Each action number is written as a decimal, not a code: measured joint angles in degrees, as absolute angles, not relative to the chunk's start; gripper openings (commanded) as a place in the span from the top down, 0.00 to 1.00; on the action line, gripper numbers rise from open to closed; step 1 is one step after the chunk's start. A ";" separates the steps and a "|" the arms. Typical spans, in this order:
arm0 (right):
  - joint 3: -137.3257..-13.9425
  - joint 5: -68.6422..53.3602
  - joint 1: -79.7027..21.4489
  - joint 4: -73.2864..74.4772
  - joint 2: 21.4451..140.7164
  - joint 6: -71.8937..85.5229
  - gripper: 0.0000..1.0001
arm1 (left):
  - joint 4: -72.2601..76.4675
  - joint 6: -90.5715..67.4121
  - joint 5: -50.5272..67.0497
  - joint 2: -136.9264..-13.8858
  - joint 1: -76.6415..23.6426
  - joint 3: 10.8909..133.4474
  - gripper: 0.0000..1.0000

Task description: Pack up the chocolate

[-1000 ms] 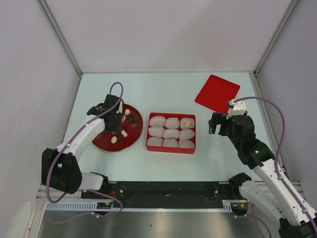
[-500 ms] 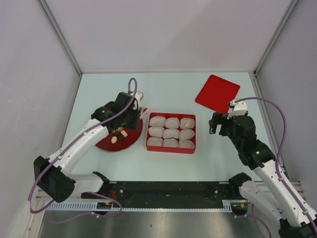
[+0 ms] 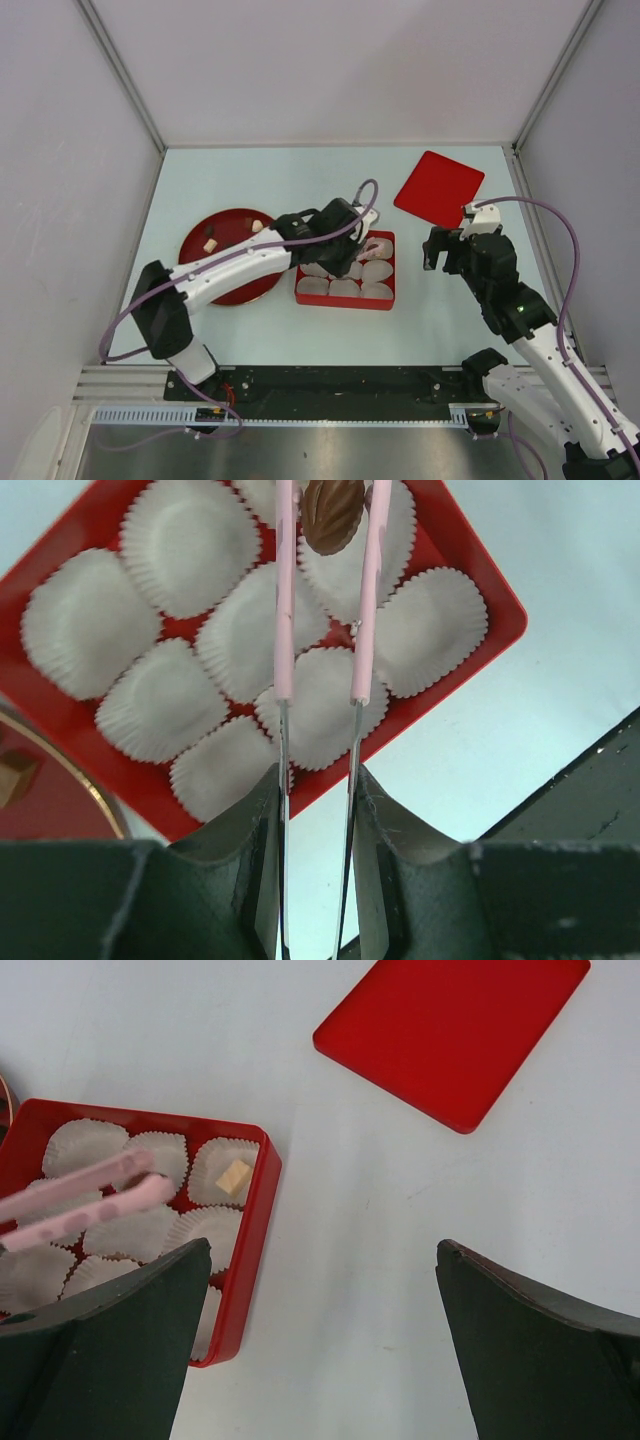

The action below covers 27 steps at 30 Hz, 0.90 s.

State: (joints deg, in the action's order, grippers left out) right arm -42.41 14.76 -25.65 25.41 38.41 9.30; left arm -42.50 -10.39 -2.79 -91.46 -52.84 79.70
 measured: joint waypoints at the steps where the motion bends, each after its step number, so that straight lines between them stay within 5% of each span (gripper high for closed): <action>1: -42.41 14.83 -25.65 25.43 38.33 9.30 0.00 | -42.72 -10.20 -2.76 -92.90 -53.69 80.44 0.93; 19: -42.41 15.22 -25.65 25.43 38.30 9.19 0.00 | -46.17 -8.34 -4.80 -104.09 -57.69 84.47 0.85; 27: -42.41 15.22 -25.65 25.41 38.35 9.15 0.00 | -46.41 -7.90 -4.82 -104.86 -57.71 84.47 0.72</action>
State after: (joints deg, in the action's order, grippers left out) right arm -42.41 15.22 -25.65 25.41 38.35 9.15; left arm -46.41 -7.90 -4.82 -104.86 -57.71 84.47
